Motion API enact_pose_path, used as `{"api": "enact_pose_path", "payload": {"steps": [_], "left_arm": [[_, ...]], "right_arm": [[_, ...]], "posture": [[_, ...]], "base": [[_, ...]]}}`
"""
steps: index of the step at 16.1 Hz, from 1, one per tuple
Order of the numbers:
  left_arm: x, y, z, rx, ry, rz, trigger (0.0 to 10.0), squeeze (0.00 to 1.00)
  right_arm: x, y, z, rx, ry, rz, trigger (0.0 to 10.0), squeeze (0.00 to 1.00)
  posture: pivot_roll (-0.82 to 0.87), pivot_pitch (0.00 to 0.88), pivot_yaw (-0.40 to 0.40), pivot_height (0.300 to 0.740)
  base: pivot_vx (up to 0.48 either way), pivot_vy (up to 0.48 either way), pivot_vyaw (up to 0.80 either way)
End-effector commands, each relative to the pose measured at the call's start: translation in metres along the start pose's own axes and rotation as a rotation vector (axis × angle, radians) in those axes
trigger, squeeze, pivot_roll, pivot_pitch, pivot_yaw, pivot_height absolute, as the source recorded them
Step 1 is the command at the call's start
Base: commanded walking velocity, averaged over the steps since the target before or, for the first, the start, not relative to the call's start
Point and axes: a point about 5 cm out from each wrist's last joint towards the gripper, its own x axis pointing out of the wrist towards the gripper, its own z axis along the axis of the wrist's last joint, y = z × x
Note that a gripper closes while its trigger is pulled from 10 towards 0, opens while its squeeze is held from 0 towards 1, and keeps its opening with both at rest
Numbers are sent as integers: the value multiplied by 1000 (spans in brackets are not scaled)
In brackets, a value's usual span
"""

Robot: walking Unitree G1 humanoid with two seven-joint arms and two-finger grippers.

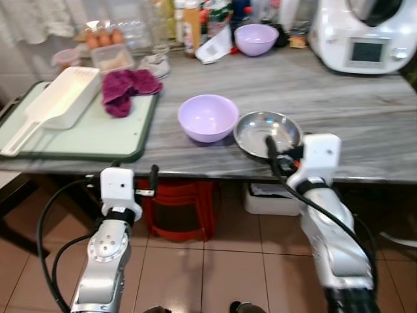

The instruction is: Setting the table

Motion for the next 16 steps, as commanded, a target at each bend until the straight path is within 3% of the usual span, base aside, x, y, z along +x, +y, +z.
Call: {"api": "enact_pose_path", "payload": {"steps": [1,4,7,10,14,16], "left_arm": [[-2,5,1,9,-2,24,10000,0],[-3,10,-2,36,13,44,10000,0],[-5,11,-4,41,22,53,10000,0],[-12,17,-8,48,40,66,10000,0],[-11,14,-9,65,45,51,10000,0],[-10,13,-8,68,45,50,10000,0]], "right_arm": [[-5,-3,5,-3,-33,-13,10000,0],[-18,-8,-1,-11,-27,-16,10000,0],[-25,-16,-11,53,31,-86,10000,0],[-42,-17,-23,-9,91,-101,10000,0],[-37,-11,-17,-33,38,-53,10000,0],[-33,-13,-19,95,104,-54,10000,0]], "posture": [[-106,94,43,740],[-118,97,48,740],[-128,113,43,740],[-136,126,44,740],[-145,133,44,740],[-143,133,39,740]], "base": [[0,0,-750],[0,0,-450],[0,0,0],[0,0,0],[0,0,0],[0,0,0]]}}
